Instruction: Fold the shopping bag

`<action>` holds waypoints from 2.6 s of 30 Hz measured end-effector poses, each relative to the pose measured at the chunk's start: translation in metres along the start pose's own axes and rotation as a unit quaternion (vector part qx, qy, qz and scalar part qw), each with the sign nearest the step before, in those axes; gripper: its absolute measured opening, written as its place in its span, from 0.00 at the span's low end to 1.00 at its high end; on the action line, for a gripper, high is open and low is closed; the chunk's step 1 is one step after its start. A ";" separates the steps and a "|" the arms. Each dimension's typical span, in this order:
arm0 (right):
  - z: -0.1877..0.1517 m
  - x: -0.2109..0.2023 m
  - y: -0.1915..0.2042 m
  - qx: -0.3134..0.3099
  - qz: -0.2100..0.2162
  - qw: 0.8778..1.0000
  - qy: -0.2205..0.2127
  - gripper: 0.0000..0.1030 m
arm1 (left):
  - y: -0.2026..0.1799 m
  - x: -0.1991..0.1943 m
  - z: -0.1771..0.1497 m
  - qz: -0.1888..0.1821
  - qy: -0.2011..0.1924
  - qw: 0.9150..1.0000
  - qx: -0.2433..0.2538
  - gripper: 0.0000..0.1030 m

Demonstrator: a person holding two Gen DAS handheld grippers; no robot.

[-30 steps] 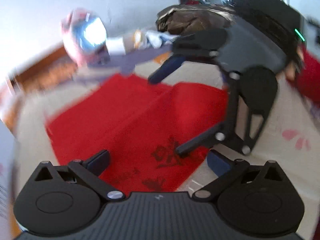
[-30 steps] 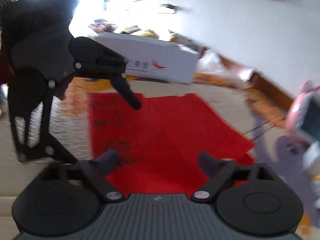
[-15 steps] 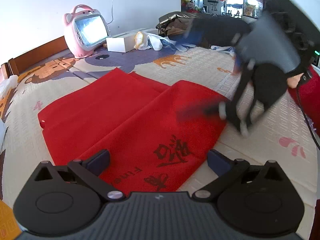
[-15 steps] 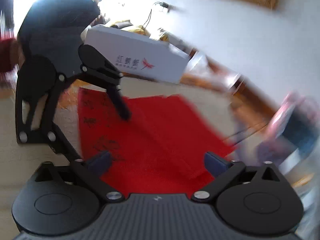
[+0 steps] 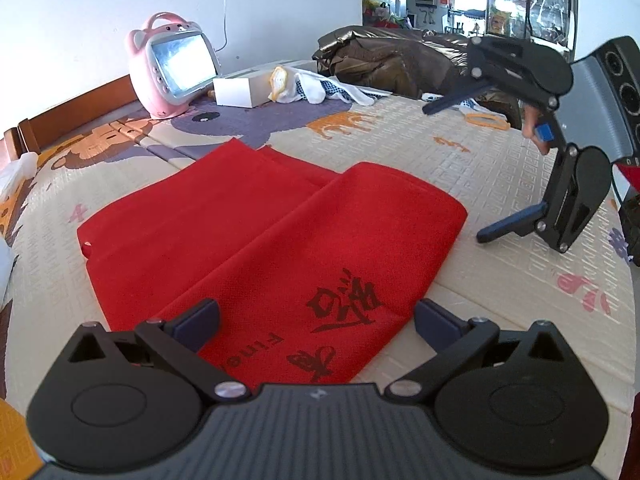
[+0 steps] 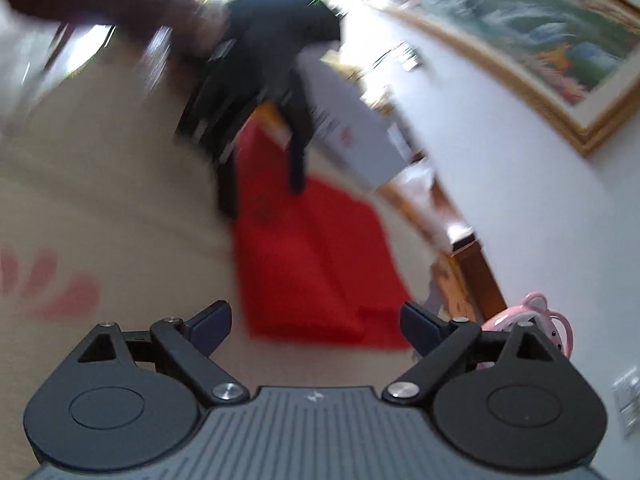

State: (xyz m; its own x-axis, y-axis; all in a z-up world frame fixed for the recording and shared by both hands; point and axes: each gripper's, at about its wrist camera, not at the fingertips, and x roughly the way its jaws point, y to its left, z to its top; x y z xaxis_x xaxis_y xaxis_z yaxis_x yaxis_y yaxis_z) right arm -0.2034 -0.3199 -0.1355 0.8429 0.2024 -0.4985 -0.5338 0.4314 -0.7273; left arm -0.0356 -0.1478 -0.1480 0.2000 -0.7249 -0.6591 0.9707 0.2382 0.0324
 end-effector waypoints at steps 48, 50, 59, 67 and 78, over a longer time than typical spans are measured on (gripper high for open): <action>0.029 0.034 0.022 -0.256 -0.001 0.962 0.092 0.59 | 0.000 0.001 -0.002 -0.007 -0.002 1.000 0.001 1.00; 0.026 0.040 0.024 -0.252 0.004 0.962 0.103 0.38 | 0.000 0.001 -0.002 -0.007 -0.002 1.000 0.001 1.00; 0.015 0.037 0.032 -0.193 0.020 0.976 0.103 0.10 | -0.013 -0.016 -0.005 0.035 -0.038 0.998 0.038 1.00; 0.026 0.027 0.024 -0.172 0.032 0.979 0.101 0.10 | -0.039 -0.039 0.006 0.178 -0.030 0.970 0.162 1.00; 0.032 -0.001 -0.015 -0.034 0.059 0.996 0.065 0.10 | -0.078 -0.026 -0.013 0.206 0.047 0.924 0.320 1.00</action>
State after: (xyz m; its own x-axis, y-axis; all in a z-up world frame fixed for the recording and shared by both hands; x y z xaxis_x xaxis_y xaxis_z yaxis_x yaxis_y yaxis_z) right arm -0.1938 -0.2982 -0.1089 0.7604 0.1306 -0.6362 -0.6357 0.3503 -0.6879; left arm -0.1185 -0.1389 -0.1429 0.5862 -0.5922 -0.5529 0.7008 0.0283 0.7128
